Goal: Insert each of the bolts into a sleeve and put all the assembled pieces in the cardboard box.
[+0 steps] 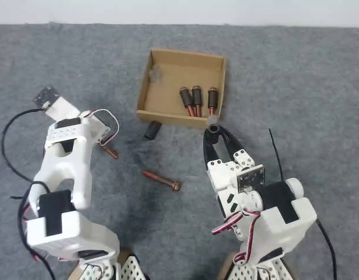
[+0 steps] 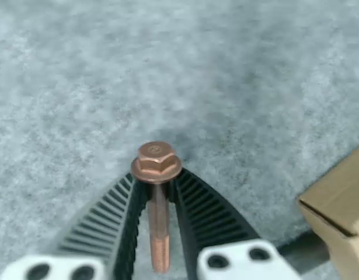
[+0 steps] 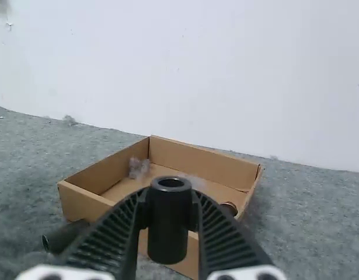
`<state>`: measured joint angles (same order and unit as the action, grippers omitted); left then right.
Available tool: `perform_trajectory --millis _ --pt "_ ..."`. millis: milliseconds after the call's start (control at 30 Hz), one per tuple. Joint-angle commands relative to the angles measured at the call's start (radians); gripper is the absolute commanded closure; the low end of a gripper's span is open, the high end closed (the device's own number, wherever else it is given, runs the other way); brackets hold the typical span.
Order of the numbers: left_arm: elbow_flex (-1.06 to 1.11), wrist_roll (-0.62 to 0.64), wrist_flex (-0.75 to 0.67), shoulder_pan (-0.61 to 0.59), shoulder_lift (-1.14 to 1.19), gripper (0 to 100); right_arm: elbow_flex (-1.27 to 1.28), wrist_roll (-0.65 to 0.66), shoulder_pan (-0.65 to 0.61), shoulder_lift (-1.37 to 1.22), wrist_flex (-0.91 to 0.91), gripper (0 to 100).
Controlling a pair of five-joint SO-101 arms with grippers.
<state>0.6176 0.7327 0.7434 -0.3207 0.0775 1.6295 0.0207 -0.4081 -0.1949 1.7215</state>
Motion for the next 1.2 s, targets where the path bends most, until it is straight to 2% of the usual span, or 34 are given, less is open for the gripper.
perform_trajectory --millis 0,100,300,467,600,700,833,1167 --pt "-0.079 -0.008 -0.028 0.048 -0.060 99 0.023 0.017 -0.010 0.012 0.007 99.1" --pt "-0.096 -0.006 -0.029 0.091 -0.141 99 0.021 0.017 -0.010 0.008 0.005 99.1" --pt "-0.099 -0.006 -0.038 0.256 -0.298 99 0.021 0.017 -0.019 0.007 0.001 99.1" --pt "-0.094 -0.006 -0.158 0.419 -0.385 99 0.021 0.015 -0.021 0.007 -0.001 99.1" --pt "-0.097 -0.011 -0.198 0.546 -0.434 99 0.021 0.015 -0.031 0.007 -0.001 99.1" --pt "-0.096 -0.117 -0.195 0.608 -0.485 99 0.020 0.015 -0.036 0.007 -0.001 99.1" --pt "-0.044 -0.253 -0.190 0.624 -0.582 99 0.020 0.015 -0.061 0.007 -0.001 99.1" --pt "0.265 -0.264 -0.196 0.623 -1.030 99 -0.014 0.017 -0.199 0.007 -0.001 99.1"
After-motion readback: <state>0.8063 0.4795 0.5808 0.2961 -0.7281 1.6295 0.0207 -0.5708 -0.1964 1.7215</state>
